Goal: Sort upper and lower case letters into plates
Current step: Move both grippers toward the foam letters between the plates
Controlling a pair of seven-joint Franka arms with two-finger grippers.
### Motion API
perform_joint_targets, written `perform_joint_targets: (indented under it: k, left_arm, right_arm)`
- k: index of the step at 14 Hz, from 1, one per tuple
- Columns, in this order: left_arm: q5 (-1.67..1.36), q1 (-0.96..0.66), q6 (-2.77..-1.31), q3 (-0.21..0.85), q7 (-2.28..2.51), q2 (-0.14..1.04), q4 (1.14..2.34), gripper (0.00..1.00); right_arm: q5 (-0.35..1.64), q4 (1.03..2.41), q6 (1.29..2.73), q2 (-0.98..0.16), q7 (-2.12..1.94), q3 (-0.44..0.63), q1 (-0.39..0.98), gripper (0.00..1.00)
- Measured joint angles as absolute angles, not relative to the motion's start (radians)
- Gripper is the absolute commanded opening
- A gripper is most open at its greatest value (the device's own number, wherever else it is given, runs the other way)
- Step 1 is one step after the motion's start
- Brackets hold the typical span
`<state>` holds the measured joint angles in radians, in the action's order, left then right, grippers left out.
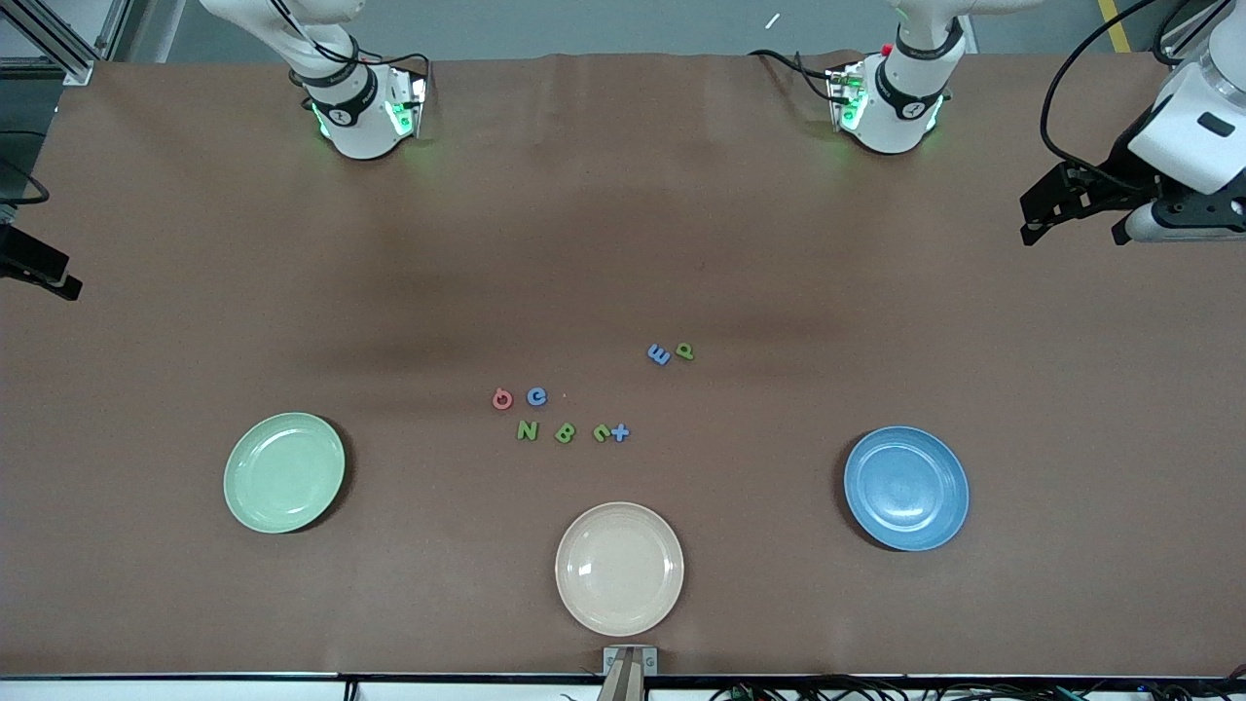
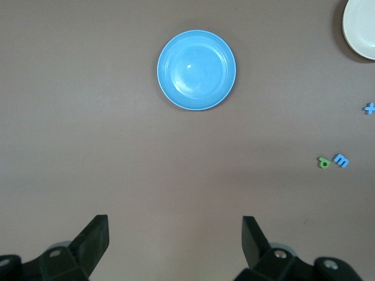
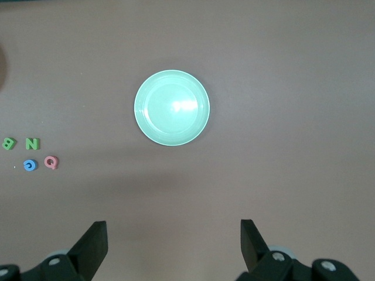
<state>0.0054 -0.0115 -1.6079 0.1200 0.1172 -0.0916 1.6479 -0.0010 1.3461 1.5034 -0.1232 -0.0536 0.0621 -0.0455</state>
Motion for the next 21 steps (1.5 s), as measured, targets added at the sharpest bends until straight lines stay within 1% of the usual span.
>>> perform_joint_targets:
  k: [5,8,11,15,18,21]
  left_arm:
    - [0.005,-0.012,-1.594,0.120,0.123,-0.074,1.648,1.00]
    - [0.005,-0.014,-1.598,0.122,0.123,-0.039,1.638,1.00]
    - [0.004,-0.047,-1.645,0.132,0.173,0.042,1.631,1.00]
    - [0.004,-0.162,-1.762,0.143,0.385,0.179,1.639,1.00]
    - [0.004,-0.220,-1.842,0.146,0.484,0.254,1.659,1.00]
    - [0.004,-0.282,-1.912,0.149,0.673,0.339,1.665,0.97]
  right_arm:
    - [-0.001,1.346,1.503,-0.123,-0.055,0.065,-0.049,1.00]
    - [-0.001,1.344,1.503,-0.123,-0.065,0.065,-0.060,1.00]
    - [-0.001,1.343,1.503,-0.123,-0.067,0.064,-0.061,1.00]
    - [0.001,1.343,1.503,-0.127,-0.067,0.057,-0.058,1.00]
    - [0.003,1.344,1.508,-0.156,-0.066,0.048,-0.041,1.00]
    - [0.005,1.346,1.509,-0.190,-0.067,0.046,-0.006,1.00]
